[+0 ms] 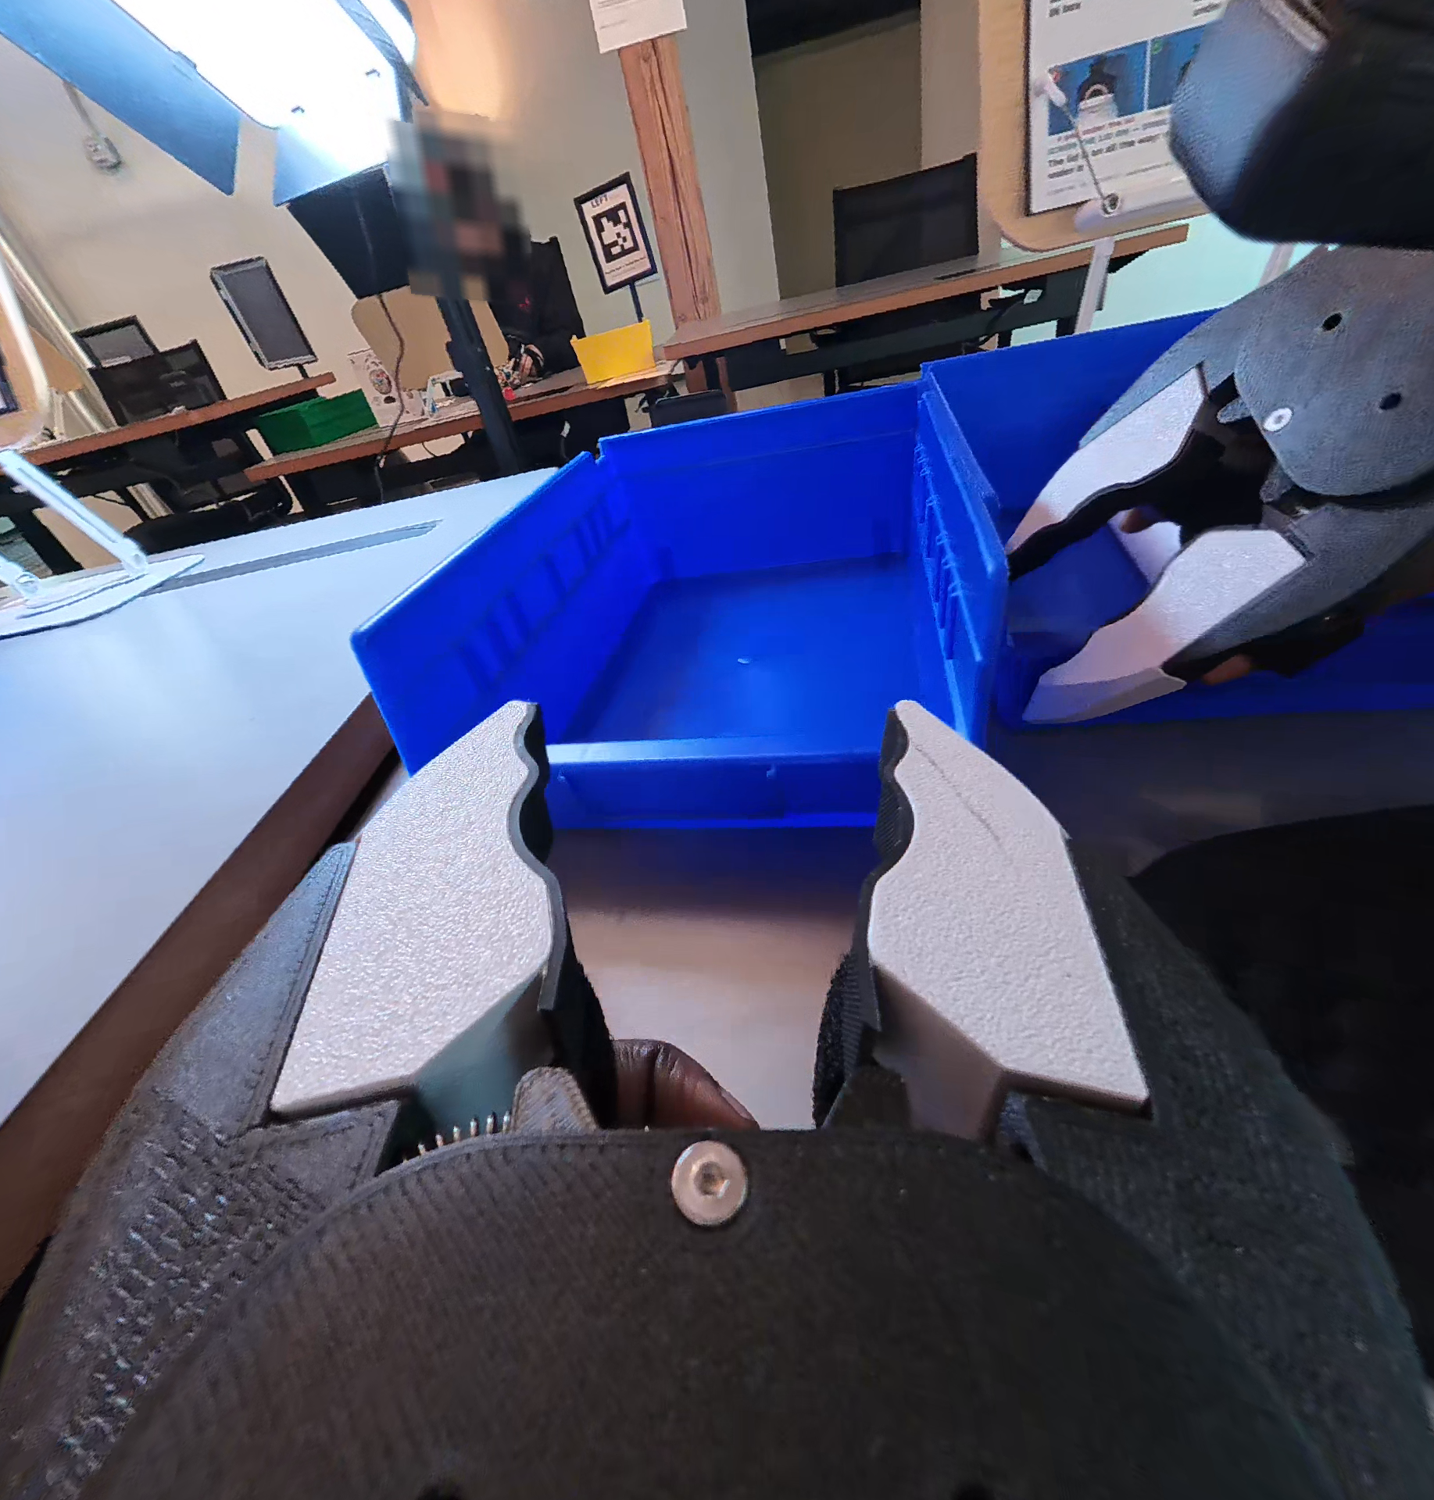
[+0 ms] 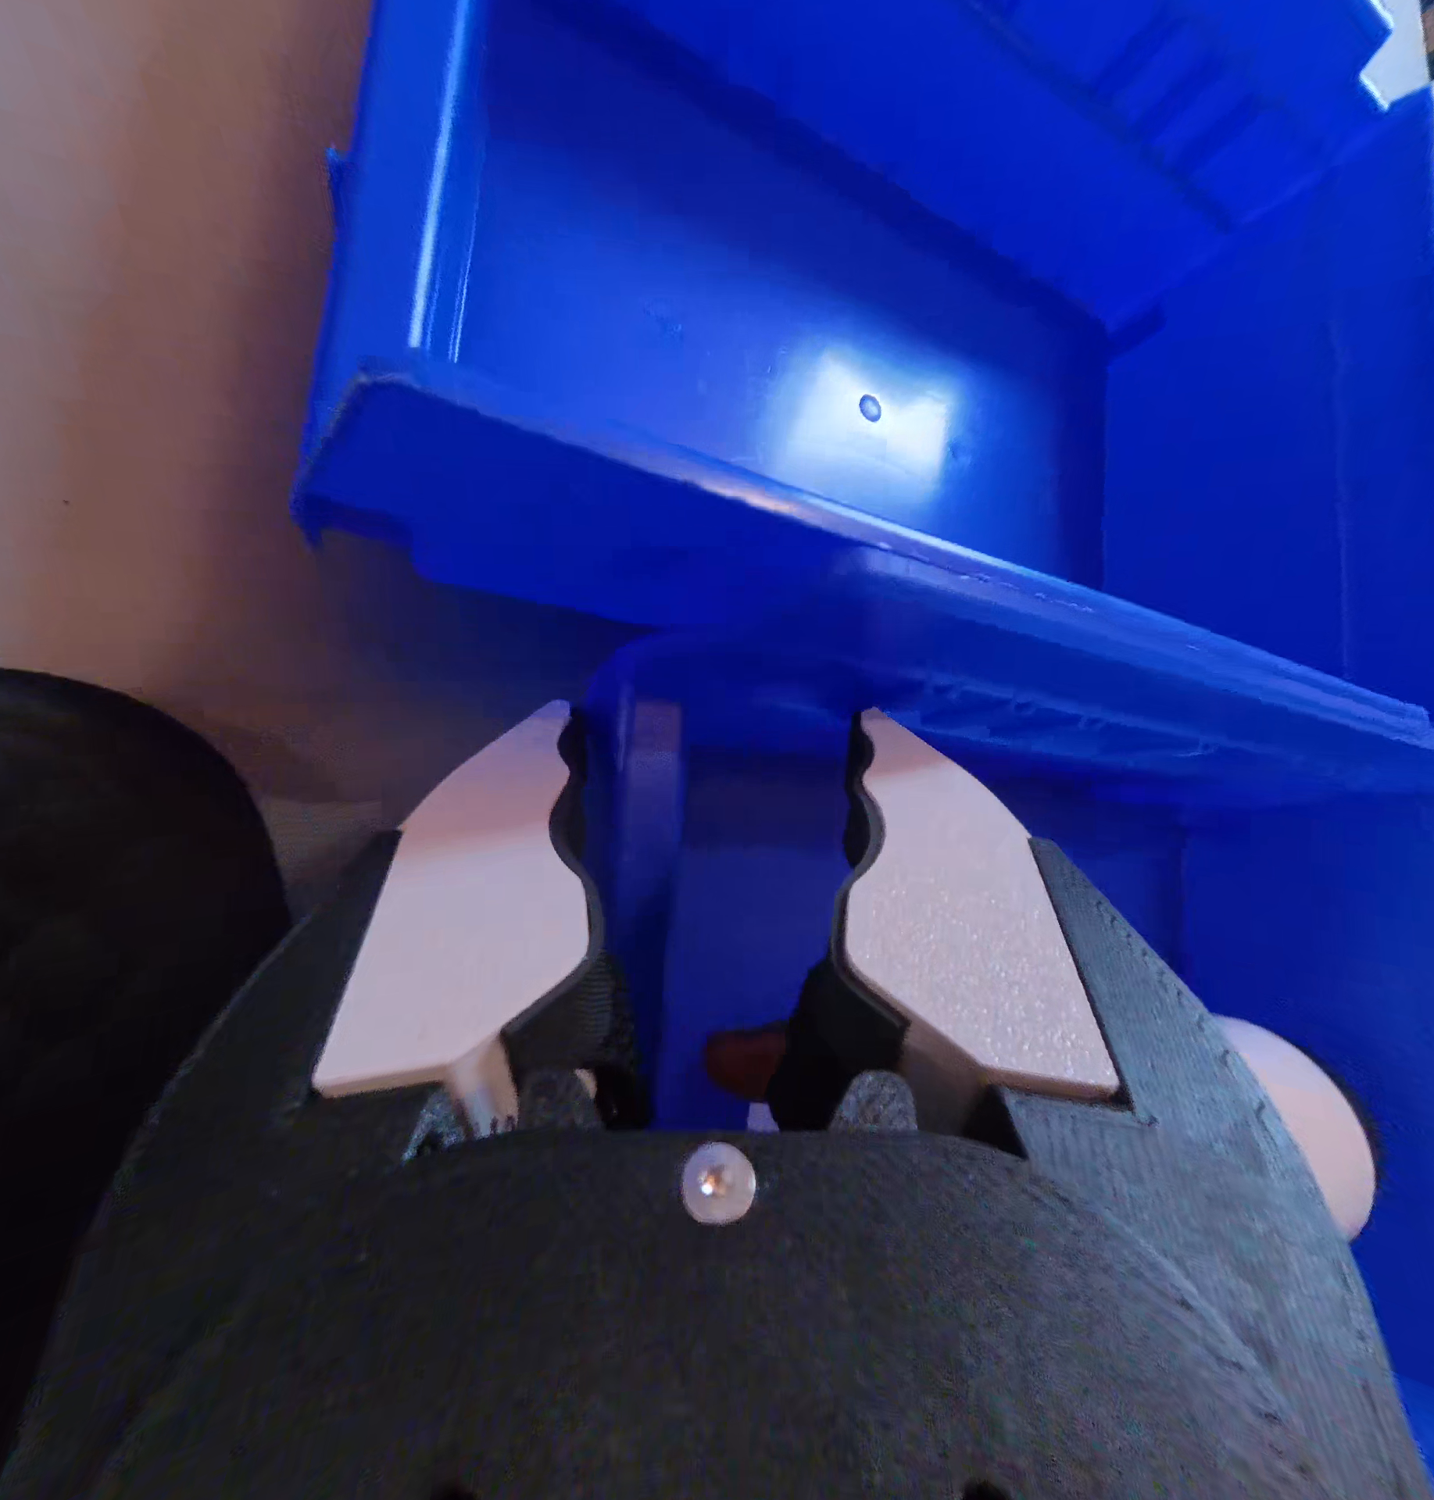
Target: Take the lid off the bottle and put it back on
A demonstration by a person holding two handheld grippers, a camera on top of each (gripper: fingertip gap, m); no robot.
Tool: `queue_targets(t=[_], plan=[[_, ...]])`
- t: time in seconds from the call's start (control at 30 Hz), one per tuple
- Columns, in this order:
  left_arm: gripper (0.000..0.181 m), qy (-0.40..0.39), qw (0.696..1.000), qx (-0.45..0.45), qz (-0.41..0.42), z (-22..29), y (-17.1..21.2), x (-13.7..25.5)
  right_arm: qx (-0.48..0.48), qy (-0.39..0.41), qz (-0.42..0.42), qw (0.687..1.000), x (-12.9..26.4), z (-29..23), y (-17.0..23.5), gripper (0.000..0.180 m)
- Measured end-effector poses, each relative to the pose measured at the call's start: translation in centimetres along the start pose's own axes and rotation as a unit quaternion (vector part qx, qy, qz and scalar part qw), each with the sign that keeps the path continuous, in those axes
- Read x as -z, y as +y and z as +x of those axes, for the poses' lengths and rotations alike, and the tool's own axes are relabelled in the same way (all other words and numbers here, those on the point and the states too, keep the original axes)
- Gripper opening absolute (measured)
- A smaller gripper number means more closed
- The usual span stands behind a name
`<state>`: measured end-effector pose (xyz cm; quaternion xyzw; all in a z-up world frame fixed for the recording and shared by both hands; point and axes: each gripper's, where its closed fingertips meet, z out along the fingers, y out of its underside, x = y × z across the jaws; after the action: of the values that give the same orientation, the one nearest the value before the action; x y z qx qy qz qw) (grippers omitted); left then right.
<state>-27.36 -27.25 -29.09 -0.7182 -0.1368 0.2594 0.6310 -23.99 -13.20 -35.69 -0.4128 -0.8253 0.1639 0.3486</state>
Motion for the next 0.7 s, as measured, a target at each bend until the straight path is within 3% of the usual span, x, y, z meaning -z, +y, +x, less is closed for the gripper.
queue_targets(t=[0.13,0.27,0.4,0.47,0.63,0.7], plan=[[0.078,-0.022,1.0,0.002,0.001,-2.5,0.1,0.2,0.031,-0.024,0.022,0.999,-0.5,-0.3,-0.8,0.065],[0.08,-0.034,0.999,0.007,0.01,-6.8,-0.1,-1.0,-0.027,-0.033,0.095,0.995,2.9,-0.9,-2.8,0.089],[0.081,-0.027,0.998,0.043,0.027,-11.3,-0.5,-4.7,-0.156,-0.047,0.229,0.96,7.5,-4.1,-6.8,0.069],[0.081,-0.008,0.999,0.037,0.012,-12.2,-0.1,-7.0,-0.176,-0.052,0.219,0.958,6.9,-6.1,-7.1,0.056],[0.076,0.09,0.993,0.054,-0.057,-11.5,2.0,-11.7,-0.187,-0.034,0.16,0.969,3.2,-5.8,-7.7,0.049],[0.046,0.101,0.989,0.037,-0.1,-11.3,3.6,-12.8,-0.172,-0.046,0.115,0.977,1.5,-6.4,-7.3,0.051]])
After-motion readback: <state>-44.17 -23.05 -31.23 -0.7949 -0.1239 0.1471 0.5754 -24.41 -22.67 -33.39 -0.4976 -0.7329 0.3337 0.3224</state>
